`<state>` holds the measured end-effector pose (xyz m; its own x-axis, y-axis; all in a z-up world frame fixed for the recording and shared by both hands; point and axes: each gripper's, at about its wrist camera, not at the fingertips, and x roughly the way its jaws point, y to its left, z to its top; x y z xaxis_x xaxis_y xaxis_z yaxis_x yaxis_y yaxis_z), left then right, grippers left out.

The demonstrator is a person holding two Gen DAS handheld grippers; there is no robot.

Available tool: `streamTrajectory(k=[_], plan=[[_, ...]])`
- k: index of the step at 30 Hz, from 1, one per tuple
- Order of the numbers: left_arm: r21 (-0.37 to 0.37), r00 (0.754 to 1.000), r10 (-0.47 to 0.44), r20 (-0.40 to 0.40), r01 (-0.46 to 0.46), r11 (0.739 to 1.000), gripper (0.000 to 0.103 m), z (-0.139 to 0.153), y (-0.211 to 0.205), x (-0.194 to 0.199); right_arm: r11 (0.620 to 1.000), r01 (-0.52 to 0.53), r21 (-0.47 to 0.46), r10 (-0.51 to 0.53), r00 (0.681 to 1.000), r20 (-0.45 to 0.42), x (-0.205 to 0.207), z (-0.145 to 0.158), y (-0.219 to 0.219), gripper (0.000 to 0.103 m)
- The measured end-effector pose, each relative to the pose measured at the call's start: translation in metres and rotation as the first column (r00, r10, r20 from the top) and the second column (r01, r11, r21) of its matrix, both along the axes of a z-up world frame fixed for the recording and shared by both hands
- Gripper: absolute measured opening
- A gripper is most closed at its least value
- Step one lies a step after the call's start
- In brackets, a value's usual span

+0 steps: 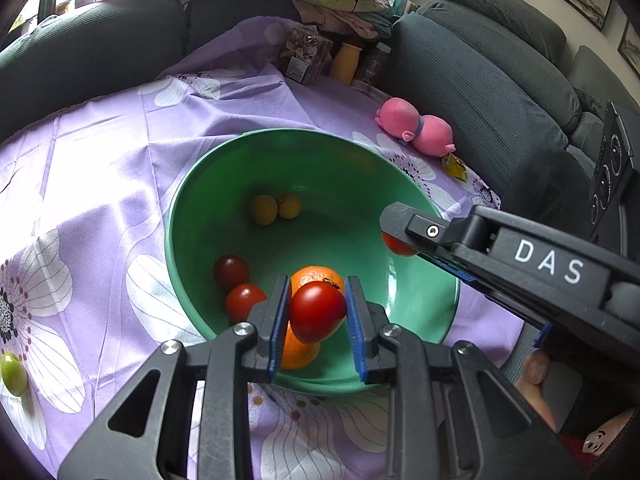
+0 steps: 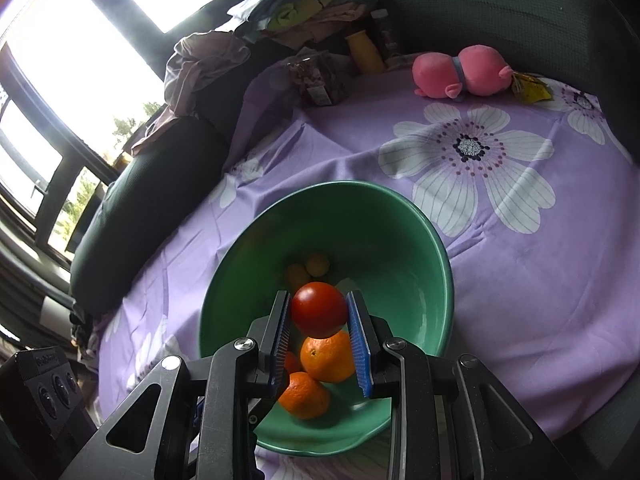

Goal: Organize fruits
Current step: 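Open both tools to drop the tomatoes into the bowl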

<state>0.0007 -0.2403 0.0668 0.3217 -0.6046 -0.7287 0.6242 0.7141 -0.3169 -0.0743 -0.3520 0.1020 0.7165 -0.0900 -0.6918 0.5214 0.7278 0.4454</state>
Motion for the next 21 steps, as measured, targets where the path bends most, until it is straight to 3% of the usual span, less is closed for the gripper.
streamTrajectory(k=[21], plan=[[-0.010, 0.999, -0.001, -0.033, 0.001, 1.000, 0.027, -0.0058, -0.0014, 0.0029, 1.000, 0.006, -0.016, -0.007, 0.999, -0.043, 0.0035, -0.0036, -0.0007, 0.031]])
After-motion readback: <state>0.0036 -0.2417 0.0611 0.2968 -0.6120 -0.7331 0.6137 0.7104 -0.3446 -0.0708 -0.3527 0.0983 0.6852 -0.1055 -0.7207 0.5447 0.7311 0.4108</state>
